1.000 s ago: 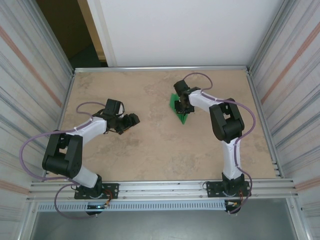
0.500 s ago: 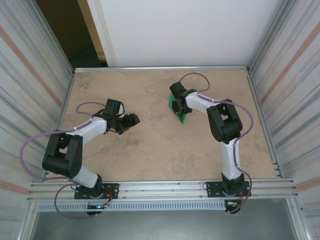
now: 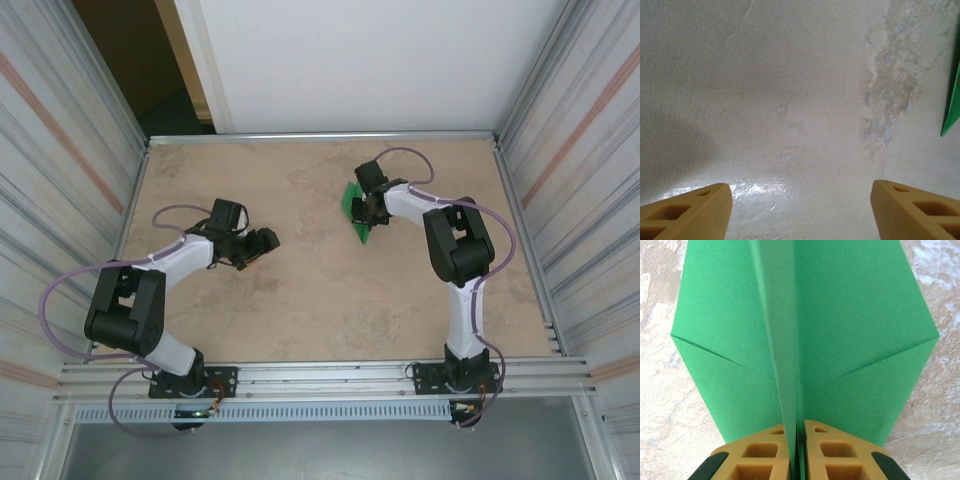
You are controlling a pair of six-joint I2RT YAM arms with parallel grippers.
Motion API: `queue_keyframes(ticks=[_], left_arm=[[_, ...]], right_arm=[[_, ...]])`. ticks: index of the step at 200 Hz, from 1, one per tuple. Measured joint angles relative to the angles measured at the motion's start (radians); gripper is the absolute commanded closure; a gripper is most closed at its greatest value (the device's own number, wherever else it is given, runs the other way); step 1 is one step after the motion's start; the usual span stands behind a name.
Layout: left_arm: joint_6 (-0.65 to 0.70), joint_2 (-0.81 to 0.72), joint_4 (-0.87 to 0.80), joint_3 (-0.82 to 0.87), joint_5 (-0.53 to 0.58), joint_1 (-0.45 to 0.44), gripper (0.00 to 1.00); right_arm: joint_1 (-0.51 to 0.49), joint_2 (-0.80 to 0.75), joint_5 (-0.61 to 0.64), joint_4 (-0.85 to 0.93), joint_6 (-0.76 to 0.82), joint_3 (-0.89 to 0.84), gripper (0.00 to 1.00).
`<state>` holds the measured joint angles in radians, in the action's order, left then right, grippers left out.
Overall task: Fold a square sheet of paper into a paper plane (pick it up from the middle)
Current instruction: Move the paper plane to the top-center of the table.
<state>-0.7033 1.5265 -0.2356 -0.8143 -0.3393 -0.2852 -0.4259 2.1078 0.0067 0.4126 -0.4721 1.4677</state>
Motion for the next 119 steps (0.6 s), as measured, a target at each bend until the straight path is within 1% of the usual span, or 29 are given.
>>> queue_keyframes(ticks=[65,105,119], left_arm=[[0.001,-0.017,-0.005,0.013,0.021,0.0,0.02],[0.009,-0.079,-0.022,0.016,0.056,0.0,0.01],[0.012,-0.092,-0.03,0.016,0.063,0.0,0.01]], right_arm=[[-0.006,0.001,0.019,-0.004,-0.003,0.0,0.89],[-0.008,0.008,0.024,-0.016,-0.016,0.003,0.87],[-0.011,0.011,0.027,-0.02,-0.018,0.009,0.85]])
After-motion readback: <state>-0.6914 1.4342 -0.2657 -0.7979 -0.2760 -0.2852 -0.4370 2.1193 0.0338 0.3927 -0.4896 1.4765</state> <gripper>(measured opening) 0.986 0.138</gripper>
